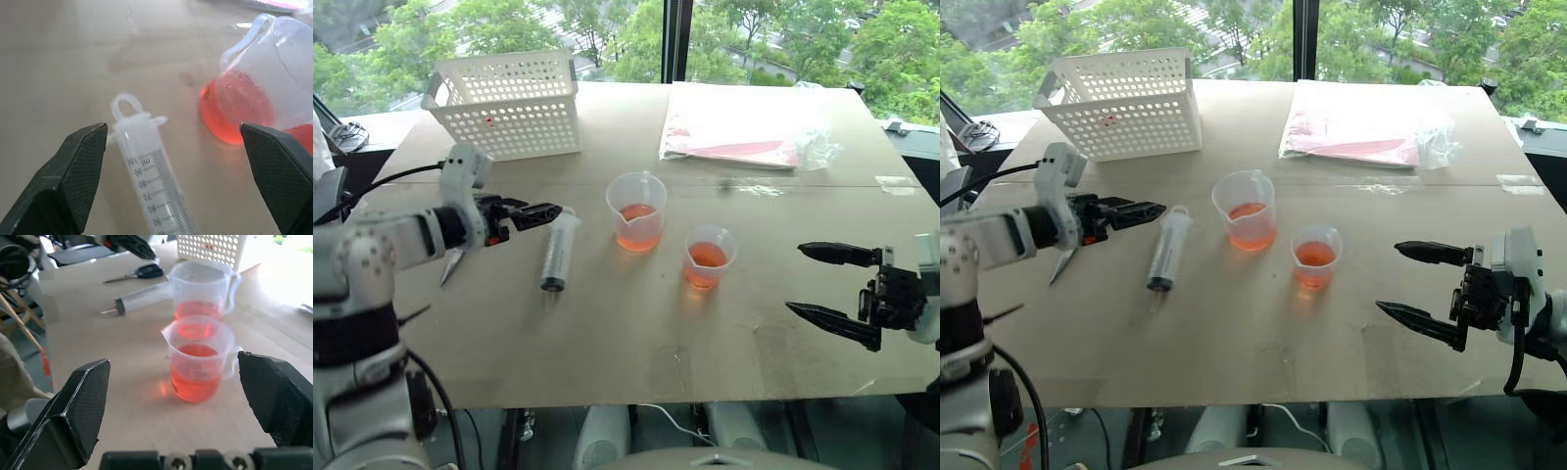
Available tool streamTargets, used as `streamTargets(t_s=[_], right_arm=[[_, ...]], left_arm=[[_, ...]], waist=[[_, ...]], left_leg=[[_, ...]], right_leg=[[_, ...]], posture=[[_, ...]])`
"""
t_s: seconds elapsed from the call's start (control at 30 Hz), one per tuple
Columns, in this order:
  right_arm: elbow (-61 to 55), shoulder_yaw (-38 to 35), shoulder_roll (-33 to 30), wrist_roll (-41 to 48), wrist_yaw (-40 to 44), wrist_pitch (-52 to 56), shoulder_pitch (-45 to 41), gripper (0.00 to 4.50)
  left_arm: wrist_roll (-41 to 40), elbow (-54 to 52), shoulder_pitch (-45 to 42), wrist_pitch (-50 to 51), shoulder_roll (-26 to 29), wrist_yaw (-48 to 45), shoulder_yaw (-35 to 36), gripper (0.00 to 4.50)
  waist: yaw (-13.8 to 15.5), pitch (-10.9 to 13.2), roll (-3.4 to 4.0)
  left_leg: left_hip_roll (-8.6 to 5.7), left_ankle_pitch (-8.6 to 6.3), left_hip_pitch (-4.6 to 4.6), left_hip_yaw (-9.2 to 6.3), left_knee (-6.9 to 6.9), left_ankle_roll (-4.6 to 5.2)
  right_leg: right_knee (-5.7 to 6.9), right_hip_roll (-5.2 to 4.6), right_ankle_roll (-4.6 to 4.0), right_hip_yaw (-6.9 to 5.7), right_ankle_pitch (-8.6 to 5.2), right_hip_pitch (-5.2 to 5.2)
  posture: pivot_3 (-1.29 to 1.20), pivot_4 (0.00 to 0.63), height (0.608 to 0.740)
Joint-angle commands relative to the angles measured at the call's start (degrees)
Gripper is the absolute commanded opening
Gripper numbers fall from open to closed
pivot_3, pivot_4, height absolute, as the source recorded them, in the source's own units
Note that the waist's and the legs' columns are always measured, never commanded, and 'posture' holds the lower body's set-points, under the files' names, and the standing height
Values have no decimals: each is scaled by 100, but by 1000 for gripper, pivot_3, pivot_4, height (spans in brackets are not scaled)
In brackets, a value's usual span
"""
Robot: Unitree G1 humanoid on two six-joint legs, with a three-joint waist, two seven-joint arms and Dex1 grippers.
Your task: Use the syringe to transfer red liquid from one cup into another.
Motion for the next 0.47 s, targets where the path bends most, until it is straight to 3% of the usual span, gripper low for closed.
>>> streamTargets(t_s=[0.03, 0.27, 0.47], right_arm=[[414, -108, -10, -305, 211, -280, 51, 4500], [1367, -748, -144, -906, 889, -750, 997, 4500], [1533, -999, 130, -1227, 794, -1159, 1439, 4500]], left_arm=[[-344, -1285, 718, -801, -506, -16, 788, 4409], [-171, -2156, 3679, -2439, -929, -1176, 1645, 4409], [151, -1945, 5335, -3608, -1138, -1886, 1898, 4409]], waist=[[46, -2, 1], [103, -8, 11], [103, -27, 11]], left_leg=[[-2, 0, -2, -4, 1, 0], [-6, 0, 9, 22, 4, 3], [-1, -1, 15, 34, 6, 2]], right_leg=[[-3, 0, -17, -3, -10, 0], [-2, 1, -20, 5, -11, 5], [-5, 1, 1, 4, -25, 5]], posture=[[0, 150, 740], [0, 150, 740], [0, 150, 740]])
